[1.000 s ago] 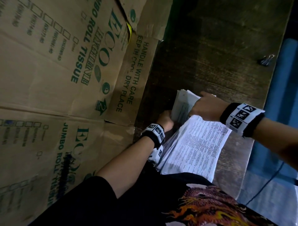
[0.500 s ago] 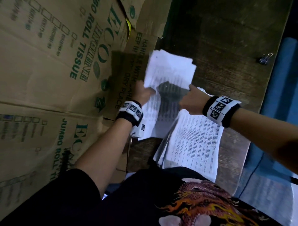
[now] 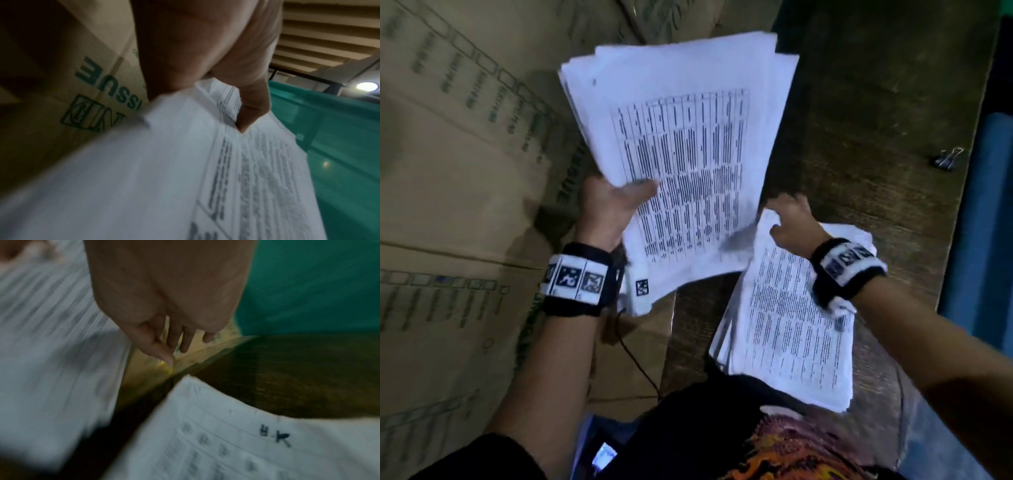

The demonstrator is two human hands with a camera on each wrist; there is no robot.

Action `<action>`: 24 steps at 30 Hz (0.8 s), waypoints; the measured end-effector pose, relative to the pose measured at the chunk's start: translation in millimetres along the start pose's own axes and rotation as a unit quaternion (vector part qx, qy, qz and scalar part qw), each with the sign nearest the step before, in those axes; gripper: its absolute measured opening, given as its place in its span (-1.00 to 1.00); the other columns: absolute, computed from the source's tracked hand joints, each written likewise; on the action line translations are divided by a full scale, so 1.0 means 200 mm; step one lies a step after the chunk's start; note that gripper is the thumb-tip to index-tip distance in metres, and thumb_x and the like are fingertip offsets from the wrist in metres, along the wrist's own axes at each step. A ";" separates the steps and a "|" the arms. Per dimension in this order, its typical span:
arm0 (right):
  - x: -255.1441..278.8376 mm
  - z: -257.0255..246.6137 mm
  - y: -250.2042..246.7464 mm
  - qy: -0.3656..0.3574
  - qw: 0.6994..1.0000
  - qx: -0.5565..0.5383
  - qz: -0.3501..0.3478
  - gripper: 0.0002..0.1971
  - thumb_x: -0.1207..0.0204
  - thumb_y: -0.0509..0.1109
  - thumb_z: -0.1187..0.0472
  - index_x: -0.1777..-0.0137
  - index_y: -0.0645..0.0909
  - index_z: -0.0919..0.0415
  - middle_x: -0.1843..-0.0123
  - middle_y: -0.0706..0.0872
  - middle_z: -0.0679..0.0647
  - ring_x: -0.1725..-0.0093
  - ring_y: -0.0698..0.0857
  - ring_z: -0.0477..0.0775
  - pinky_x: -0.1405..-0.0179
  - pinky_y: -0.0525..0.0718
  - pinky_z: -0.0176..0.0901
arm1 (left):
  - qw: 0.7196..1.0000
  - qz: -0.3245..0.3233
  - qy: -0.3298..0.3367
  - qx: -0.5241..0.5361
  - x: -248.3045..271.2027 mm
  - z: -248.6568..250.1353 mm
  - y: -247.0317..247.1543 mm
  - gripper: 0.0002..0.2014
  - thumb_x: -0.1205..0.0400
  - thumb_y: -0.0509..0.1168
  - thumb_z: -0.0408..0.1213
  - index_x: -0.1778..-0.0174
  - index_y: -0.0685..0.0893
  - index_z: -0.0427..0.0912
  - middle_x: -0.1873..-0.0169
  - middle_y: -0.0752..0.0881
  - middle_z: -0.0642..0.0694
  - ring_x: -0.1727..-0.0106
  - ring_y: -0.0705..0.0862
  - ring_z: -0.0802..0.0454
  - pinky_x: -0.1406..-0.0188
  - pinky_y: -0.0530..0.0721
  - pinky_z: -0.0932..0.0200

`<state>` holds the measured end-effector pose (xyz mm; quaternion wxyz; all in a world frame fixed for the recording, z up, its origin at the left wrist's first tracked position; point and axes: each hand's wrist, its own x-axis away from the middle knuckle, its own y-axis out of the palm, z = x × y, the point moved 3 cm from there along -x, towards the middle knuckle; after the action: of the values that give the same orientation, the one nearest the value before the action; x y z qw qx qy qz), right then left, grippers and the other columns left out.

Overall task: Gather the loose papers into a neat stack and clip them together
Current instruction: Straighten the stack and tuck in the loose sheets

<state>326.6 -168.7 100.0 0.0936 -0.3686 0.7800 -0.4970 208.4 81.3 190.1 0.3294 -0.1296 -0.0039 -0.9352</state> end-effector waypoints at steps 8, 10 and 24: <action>0.27 -0.08 -0.50 0.003 0.812 -0.568 0.134 -0.45 -0.50 0.49 0.33 -0.46 0.41 0.27 -0.35 0.68 0.18 -0.33 0.67 0.19 -0.22 0.70 0.08 | 0.992 -0.115 -0.051 0.027 0.11 -0.07 0.25 -0.70 -0.40 0.50 -0.56 0.02 0.76 -0.17 0.12 0.83 0.07 0.06 0.78 0.21 -0.21 0.70 0.05; 0.36 -0.01 -0.54 0.037 0.823 -0.518 0.230 -0.52 -0.46 0.50 0.36 -0.37 0.50 0.30 -0.23 0.76 0.14 -0.21 0.74 0.17 -0.19 0.71 0.21 | 0.993 -0.113 -0.022 0.005 0.19 -0.07 0.38 -0.71 -0.37 0.54 -0.52 0.02 0.77 -0.24 0.08 0.78 0.02 0.19 0.74 0.39 -0.06 0.73 0.25; 1.00 0.28 -0.45 0.127 0.770 -0.468 0.414 -0.63 -0.25 0.29 0.52 0.02 0.55 0.13 0.14 0.69 -0.01 0.14 0.66 -0.11 0.06 0.61 -0.21 | 0.965 -0.262 -0.008 0.007 0.54 -0.14 0.81 -0.54 -0.34 0.60 -0.38 -0.14 0.68 -0.31 -0.02 0.82 -0.13 -0.12 0.78 -0.04 -0.11 0.75 -0.03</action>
<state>255.8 -363.1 193.6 0.0057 0.0584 0.9979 -0.0255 220.6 -114.4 176.5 0.0741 -0.1289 -0.0472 -0.9878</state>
